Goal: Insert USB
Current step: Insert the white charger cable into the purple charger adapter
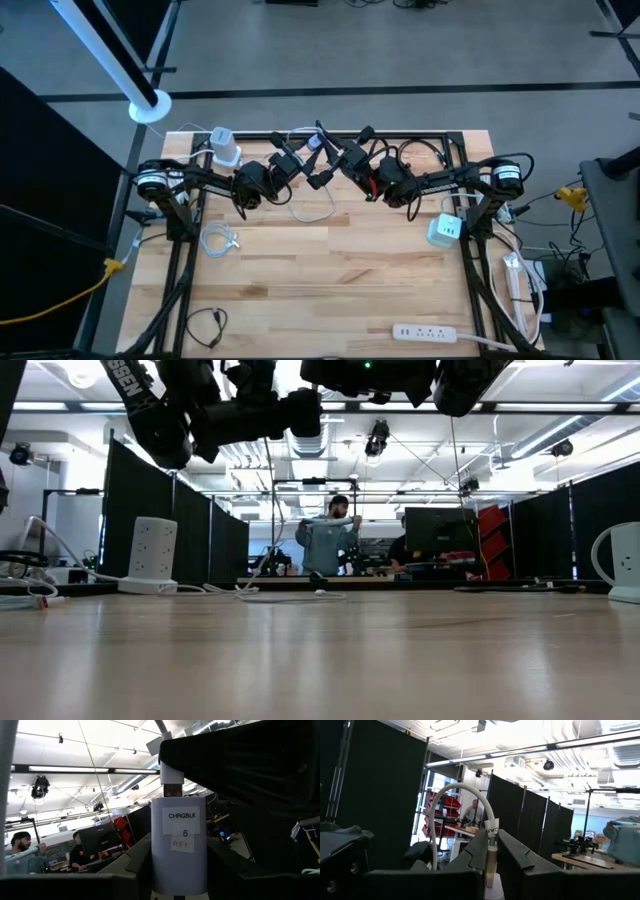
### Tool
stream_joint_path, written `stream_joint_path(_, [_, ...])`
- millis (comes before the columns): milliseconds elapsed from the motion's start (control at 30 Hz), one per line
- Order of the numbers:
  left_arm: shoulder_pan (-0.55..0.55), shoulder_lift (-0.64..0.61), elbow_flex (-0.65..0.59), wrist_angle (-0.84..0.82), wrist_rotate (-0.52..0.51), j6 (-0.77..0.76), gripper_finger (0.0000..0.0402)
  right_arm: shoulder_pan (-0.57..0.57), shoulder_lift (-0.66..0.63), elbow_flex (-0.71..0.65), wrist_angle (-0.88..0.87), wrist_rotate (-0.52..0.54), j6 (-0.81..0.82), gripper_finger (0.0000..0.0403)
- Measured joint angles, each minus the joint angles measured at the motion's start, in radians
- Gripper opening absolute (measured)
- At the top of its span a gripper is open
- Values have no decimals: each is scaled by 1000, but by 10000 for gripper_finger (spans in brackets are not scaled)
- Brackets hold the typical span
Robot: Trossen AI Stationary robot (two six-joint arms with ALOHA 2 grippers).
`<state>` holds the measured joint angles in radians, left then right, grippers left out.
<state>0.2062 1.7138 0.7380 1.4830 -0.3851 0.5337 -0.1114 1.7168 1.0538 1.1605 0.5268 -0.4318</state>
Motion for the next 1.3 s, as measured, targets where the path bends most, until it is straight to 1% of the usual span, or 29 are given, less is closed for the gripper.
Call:
stream_joint_path(567, [11,0,0,3,8,15,120,2,0,0,-5,-10,29,14])
stream_joint_path(1233, [21,0,2,44,11,7,120,-4,2,24,-8,-16,15,14])
stream_joint_path(1300, [21,0,2,48,10,7,120,-12,2,24,-8,-33,26,14])
